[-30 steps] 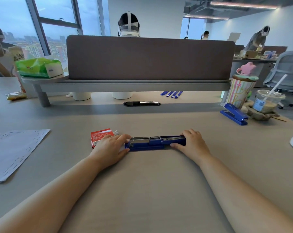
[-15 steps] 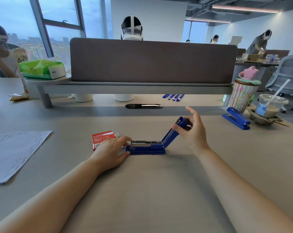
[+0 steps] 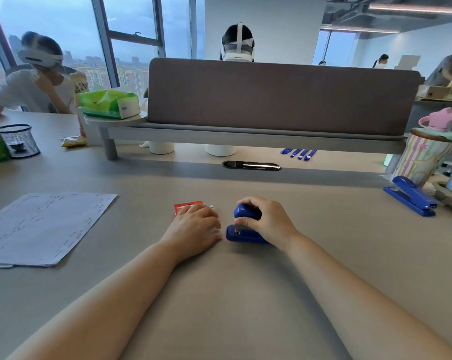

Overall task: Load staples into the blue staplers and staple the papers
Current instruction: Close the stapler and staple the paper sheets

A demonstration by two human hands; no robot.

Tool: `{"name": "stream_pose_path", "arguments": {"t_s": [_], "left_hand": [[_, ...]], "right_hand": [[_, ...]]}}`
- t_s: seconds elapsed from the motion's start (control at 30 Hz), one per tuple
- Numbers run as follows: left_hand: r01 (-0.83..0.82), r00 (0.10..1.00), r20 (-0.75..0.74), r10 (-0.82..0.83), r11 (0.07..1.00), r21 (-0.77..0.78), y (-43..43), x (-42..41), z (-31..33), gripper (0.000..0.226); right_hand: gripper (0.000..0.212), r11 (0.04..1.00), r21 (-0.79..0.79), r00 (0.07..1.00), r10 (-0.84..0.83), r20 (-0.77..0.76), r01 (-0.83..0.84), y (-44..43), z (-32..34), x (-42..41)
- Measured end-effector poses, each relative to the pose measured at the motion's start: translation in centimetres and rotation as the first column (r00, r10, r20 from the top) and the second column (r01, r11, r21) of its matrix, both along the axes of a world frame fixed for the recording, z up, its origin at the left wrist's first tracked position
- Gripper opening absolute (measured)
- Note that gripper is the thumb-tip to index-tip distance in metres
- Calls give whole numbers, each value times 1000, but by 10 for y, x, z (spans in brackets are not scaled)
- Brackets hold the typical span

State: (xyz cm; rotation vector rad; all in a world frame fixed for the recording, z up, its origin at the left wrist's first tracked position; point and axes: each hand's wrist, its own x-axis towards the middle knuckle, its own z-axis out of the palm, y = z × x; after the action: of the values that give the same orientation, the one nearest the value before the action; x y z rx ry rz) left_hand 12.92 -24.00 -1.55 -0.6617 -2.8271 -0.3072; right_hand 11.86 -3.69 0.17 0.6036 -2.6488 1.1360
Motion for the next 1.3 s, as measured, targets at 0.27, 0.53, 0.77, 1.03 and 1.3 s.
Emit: {"name": "stream_pose_path", "arguments": {"t_s": [0.27,0.53,0.77,1.03,1.3], "left_hand": [[77,996,39,-77,997,-4,-3,0,1,36],[114,993,45,-112,993,-32,-4,-2,0,29],[74,997,20,-75,997,22,-5,-5,-2,28],[-130,990,67,121,981,146,-16,-1,14,42],[-361,924,152,350,932,46,-76,26,7,58]], "right_hand": [[52,976,211,987,-90,134,60,-10,12,-5],[54,904,412,912,-262,314,118,-22,23,-14],[47,879,458,923,-278,266,133,-27,14,-18],[52,914,362,961,-245,130,184,-27,11,-6],[47,940,333,992,-100,74,70,-86,4,18]]}}
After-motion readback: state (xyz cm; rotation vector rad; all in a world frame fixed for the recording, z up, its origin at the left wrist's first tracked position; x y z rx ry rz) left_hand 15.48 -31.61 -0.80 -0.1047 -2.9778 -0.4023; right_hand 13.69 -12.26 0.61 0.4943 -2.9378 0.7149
